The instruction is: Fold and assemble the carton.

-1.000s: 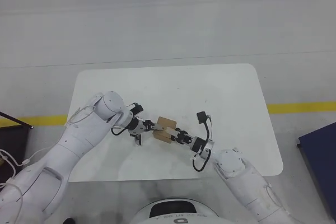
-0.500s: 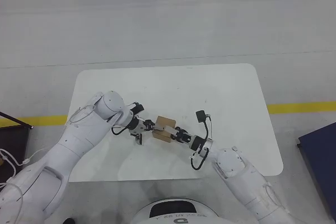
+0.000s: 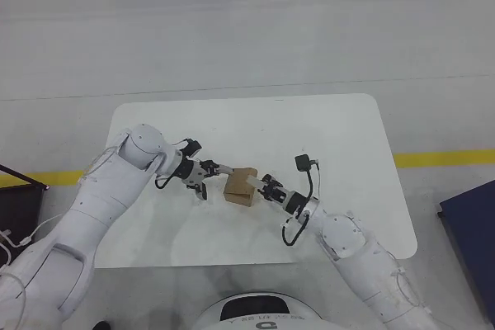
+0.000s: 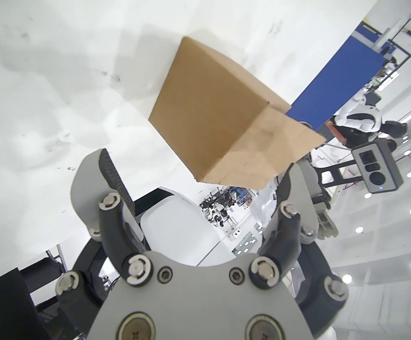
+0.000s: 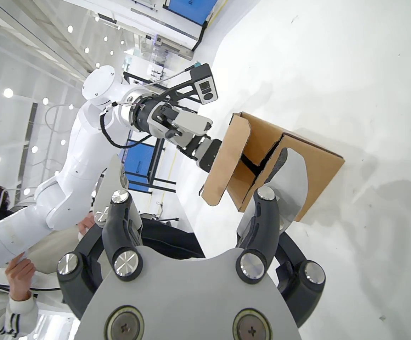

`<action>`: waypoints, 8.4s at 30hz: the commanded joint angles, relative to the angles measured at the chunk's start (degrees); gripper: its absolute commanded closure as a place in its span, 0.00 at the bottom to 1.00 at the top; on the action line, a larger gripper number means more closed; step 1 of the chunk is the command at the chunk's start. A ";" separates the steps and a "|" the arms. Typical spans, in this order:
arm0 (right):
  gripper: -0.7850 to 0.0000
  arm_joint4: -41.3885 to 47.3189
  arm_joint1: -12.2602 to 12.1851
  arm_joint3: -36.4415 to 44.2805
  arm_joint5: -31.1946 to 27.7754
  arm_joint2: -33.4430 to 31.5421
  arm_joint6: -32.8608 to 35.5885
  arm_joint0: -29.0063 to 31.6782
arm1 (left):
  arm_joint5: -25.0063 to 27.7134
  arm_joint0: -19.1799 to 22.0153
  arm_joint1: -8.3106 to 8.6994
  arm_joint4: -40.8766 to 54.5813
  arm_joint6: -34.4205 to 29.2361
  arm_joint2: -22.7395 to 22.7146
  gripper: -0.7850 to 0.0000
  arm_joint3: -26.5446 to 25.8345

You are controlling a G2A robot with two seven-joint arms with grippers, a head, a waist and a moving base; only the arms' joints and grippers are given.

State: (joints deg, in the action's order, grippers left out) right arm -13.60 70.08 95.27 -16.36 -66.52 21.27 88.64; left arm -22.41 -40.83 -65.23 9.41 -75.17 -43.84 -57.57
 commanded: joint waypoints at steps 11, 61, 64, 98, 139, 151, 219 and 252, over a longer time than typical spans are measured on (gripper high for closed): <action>0.22 -22.10 -0.02 6.46 5.01 3.25 -7.50 1.15 | -0.57 -3.26 2.40 -0.21 0.38 -4.49 0.00 -0.75; 0.00 -23.87 0.02 10.26 6.49 4.81 -4.08 1.41 | 28.19 -9.84 2.75 0.44 9.44 -7.37 0.00 2.13; 0.03 -27.77 -0.11 11.23 7.29 5.83 -2.24 1.56 | 30.31 -9.62 2.48 0.66 8.58 -6.91 0.00 2.74; 0.42 -33.20 2.25 5.03 13.60 14.75 -0.63 -6.91 | 38.25 -2.43 -3.95 6.98 5.59 0.01 0.00 15.60; 0.52 -26.66 4.29 1.60 23.57 13.44 -3.95 -9.76 | 41.69 -1.06 -4.64 12.39 5.49 -4.99 0.00 20.31; 0.51 -27.59 5.40 -0.75 25.60 15.68 -4.01 -11.84 | 41.98 -0.64 -5.65 12.87 5.56 -4.62 0.00 21.48; 0.00 -6.47 5.60 -12.15 13.99 2.90 -8.10 -7.20 | 28.92 -6.39 -2.56 -7.79 10.60 -5.97 0.00 6.08; 0.00 -28.65 5.84 -10.11 17.90 8.19 -11.72 -7.39 | 29.25 -7.74 -2.14 -7.73 10.98 -7.33 0.00 4.31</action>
State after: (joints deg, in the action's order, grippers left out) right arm -42.13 75.90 85.16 1.50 -58.41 9.37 81.29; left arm 6.88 -48.57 -67.37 1.68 -64.18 -51.16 -53.25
